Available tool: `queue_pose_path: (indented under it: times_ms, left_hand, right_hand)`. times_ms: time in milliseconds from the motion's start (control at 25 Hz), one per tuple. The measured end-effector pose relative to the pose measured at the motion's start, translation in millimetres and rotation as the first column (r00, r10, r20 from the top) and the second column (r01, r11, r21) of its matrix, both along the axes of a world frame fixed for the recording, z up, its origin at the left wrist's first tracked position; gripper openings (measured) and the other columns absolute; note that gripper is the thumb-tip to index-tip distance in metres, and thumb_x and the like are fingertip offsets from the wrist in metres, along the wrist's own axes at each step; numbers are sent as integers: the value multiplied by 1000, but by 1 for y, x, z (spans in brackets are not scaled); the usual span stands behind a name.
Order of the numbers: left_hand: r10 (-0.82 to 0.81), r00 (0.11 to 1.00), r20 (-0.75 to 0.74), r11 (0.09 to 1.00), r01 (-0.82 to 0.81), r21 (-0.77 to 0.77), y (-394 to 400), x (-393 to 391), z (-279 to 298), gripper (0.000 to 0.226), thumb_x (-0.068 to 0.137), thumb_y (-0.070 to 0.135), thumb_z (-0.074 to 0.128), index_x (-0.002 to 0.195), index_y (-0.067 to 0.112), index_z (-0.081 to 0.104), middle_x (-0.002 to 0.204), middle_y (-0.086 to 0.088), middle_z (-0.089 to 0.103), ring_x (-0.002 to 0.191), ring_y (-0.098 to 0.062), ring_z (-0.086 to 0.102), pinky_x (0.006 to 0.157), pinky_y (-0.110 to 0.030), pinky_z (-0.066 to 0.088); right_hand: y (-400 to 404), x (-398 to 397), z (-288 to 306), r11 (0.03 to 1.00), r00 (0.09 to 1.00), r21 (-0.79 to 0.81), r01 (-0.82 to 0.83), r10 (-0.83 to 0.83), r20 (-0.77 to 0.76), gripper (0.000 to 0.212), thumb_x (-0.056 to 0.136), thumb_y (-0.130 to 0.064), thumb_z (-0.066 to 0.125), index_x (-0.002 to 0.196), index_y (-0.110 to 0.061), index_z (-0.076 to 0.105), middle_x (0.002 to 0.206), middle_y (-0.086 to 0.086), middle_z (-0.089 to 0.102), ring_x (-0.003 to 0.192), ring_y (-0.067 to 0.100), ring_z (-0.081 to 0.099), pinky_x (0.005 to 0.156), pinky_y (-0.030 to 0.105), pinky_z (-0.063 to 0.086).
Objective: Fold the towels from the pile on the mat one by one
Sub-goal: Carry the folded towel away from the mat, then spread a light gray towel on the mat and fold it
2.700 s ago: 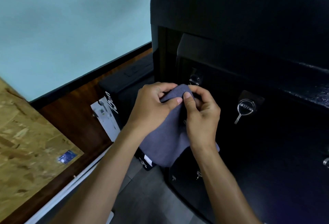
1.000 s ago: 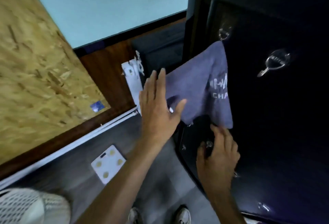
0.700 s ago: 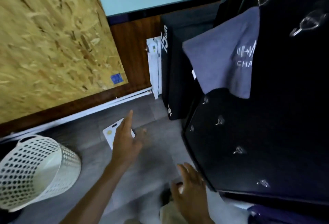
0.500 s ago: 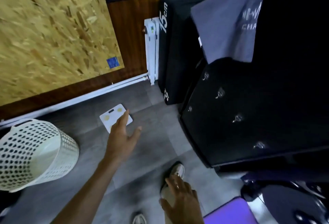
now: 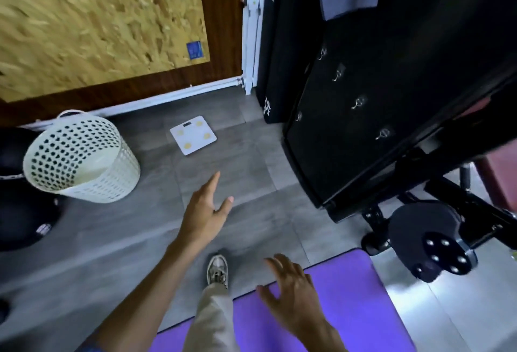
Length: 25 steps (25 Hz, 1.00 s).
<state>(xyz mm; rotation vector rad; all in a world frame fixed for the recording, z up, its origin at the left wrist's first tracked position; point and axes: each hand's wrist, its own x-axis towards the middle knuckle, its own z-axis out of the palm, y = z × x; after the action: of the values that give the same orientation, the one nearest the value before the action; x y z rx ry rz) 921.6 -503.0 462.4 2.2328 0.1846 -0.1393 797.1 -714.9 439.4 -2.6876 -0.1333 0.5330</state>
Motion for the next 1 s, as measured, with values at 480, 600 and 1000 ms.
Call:
queue_pose_path:
  times_ms: [480, 600, 1000]
  left_hand:
    - [152, 988, -12, 988, -152, -4, -81, -394, 23, 69, 88, 26, 70, 148, 25, 36, 143, 2, 50, 134, -13, 43, 113, -30, 32]
    - [199, 977, -81, 980, -199, 2, -70, -464, 14, 72, 84, 41, 66, 148, 26, 37, 143, -1, 51, 134, -17, 45, 113, -38, 36]
    - [271, 935, -229, 963, -265, 58, 62, -672, -51, 62, 91, 21, 66, 147, 17, 40, 144, -7, 50, 133, -17, 46, 104, -13, 27]
  right_hand:
    - [-104, -330, 17, 986, 988, 124, -109, 120, -93, 81, 73, -66, 30, 139, -24, 49, 143, -1, 49, 124, 29, 52, 96, 44, 45]
    - [-85, -393, 14, 979, 993, 185, -89, 100, -55, 74, 76, -62, 41, 137, -22, 51, 138, -1, 55, 115, 30, 59, 89, 44, 51]
    - [46, -595, -40, 977, 957, 180, -116, 158, -242, 83, 76, -64, 33, 150, -26, 35, 151, -5, 41, 134, 19, 44, 109, 32, 34]
